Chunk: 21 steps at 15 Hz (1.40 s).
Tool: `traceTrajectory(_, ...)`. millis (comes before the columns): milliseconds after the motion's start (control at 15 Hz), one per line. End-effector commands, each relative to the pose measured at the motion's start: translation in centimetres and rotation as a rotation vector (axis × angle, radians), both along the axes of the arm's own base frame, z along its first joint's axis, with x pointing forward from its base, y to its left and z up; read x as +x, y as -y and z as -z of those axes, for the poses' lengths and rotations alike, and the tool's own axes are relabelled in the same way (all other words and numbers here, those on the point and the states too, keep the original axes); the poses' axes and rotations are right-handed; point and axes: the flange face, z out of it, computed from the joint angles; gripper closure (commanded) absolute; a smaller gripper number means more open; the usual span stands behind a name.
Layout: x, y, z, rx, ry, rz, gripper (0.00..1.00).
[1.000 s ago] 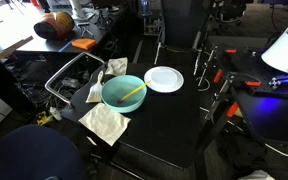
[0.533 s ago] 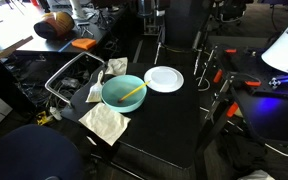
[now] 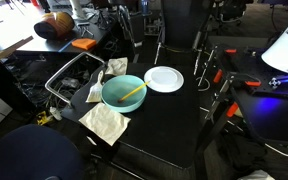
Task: Take the pencil from the green bowl and put it on the table
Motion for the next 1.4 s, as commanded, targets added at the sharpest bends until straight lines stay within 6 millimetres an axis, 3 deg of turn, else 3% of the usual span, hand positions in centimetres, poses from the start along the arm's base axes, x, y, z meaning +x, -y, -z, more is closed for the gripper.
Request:
traceTrajectory(0,1.9,-1.5,1.7,0.015,-0.021,0.012,0.00)
traceTrajectory(67,0.9,-0.7,1.3,0.006,-0.013,-0.005,0.00)
traceTrajectory(533,1.7,-1.4,2.5,0.011,-0.023,-0.010,0.00)
traceTrajectory(1333,1.9,-3.3,8.9,0.003,-0.073,0.053,0.00)
